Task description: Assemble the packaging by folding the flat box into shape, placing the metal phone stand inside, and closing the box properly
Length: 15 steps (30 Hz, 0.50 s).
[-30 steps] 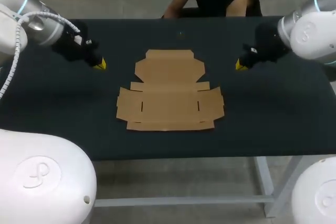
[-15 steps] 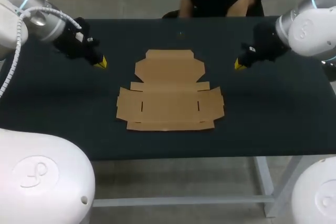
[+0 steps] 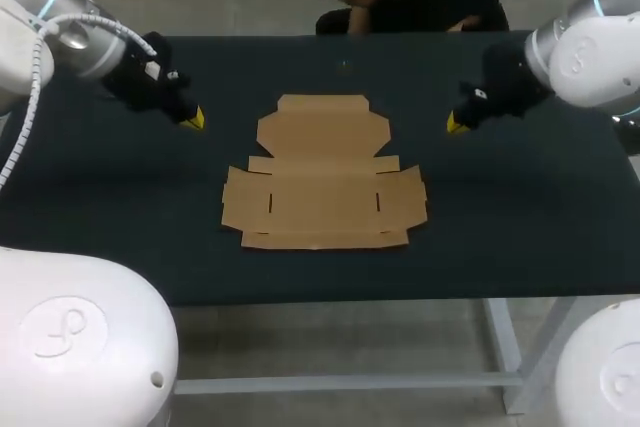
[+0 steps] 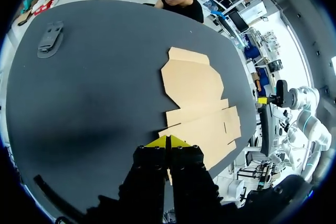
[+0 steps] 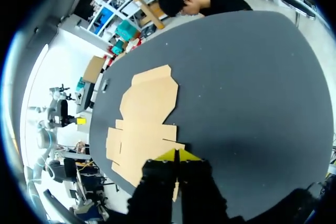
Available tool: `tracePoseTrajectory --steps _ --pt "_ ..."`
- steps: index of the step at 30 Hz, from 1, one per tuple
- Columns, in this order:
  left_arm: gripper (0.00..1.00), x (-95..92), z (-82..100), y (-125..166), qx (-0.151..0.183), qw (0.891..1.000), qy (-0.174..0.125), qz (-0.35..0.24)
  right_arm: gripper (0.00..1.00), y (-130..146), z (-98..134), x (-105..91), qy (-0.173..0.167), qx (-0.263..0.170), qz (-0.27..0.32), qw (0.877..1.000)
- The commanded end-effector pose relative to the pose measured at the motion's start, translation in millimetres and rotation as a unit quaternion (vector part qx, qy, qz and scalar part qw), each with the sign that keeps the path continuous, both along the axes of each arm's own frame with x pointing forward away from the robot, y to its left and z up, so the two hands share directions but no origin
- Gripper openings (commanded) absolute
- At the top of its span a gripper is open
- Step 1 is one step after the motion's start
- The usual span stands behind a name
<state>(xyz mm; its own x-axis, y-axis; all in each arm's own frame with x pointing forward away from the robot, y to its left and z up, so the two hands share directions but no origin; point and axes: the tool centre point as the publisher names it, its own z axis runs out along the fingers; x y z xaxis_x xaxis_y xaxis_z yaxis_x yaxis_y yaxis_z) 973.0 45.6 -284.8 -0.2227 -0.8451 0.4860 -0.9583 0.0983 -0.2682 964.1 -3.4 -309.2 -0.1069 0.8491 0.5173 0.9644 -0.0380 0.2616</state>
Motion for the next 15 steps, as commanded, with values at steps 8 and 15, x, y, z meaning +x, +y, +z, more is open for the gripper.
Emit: tracePoseTrajectory --steps 8,15 --pt "0.0 10.6 -17.9 -20.1 0.018 1.0 0.006 -0.018 0.0 15.3 -43.8 18.4 0.011 0.007 0.029 0.999" --pt "0.0 9.8 -39.9 -18.9 0.002 1.0 0.0 -0.018 0.0 21.8 -60.2 31.9 0.012 0.02 0.044 0.999"
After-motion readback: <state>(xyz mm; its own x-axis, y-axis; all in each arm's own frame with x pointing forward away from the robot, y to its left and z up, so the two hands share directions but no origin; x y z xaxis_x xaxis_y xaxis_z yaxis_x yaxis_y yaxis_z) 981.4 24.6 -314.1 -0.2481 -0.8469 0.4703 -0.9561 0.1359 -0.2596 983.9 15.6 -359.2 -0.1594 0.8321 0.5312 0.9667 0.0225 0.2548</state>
